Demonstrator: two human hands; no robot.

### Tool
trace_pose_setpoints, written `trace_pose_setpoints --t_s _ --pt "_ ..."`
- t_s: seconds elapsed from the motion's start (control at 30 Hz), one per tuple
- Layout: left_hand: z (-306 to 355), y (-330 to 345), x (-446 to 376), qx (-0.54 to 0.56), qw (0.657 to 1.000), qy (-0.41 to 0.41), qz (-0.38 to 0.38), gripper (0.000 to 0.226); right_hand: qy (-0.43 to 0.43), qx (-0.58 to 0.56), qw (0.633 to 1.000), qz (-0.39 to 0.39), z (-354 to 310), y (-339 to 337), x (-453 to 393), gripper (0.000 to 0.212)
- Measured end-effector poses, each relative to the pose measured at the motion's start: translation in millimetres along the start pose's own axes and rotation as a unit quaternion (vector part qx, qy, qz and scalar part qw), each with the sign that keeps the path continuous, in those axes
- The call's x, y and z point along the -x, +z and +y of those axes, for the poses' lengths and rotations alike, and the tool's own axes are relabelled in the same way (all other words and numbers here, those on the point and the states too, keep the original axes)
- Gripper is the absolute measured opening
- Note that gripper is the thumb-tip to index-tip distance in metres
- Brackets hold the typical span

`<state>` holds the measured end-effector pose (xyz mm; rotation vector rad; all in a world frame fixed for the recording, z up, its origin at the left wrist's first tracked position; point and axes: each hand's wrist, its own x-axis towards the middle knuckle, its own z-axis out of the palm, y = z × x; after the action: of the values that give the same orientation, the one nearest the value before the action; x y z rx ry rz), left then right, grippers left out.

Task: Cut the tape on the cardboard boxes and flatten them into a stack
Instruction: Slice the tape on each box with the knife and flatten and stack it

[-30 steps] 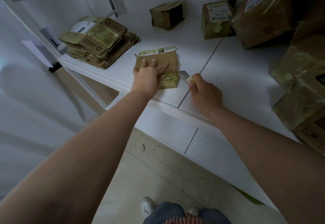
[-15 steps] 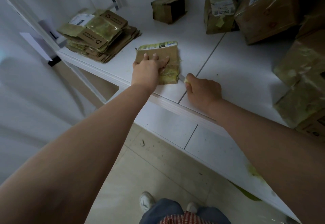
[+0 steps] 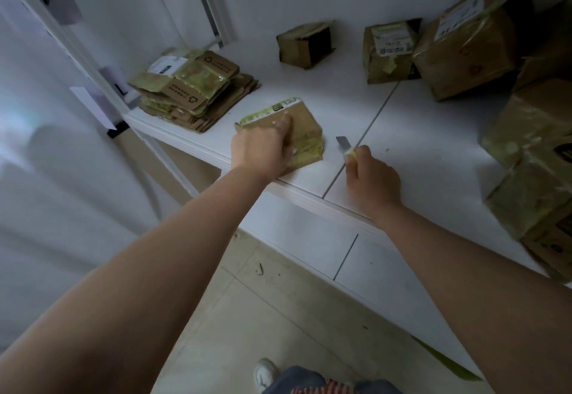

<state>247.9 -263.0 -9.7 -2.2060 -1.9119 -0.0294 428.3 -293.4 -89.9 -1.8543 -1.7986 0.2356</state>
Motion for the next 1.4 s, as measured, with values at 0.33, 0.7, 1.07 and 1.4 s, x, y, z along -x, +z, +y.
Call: trace_pose_setpoints --t_s 0.33,0.7,1.07,1.4 --pt "-31 25 2 0.071 0.995 0.071 -0.001 0.041 -0.058 0.028 0.995 0.071 -2 1 7 0.027" --pt "-44 31 -9 0.116 0.986 0.117 0.028 0.041 -0.234 -0.006 0.972 0.004 -31 3 -12 0.022" --pt "-59 26 -11 0.128 0.979 0.157 -0.015 0.048 -0.202 0.095 0.966 -0.133 -53 9 -25 0.049" --pt "-54 25 -13 0.126 0.978 0.163 -0.036 0.051 -0.201 0.078 0.968 -0.127 -37 14 2 0.039"
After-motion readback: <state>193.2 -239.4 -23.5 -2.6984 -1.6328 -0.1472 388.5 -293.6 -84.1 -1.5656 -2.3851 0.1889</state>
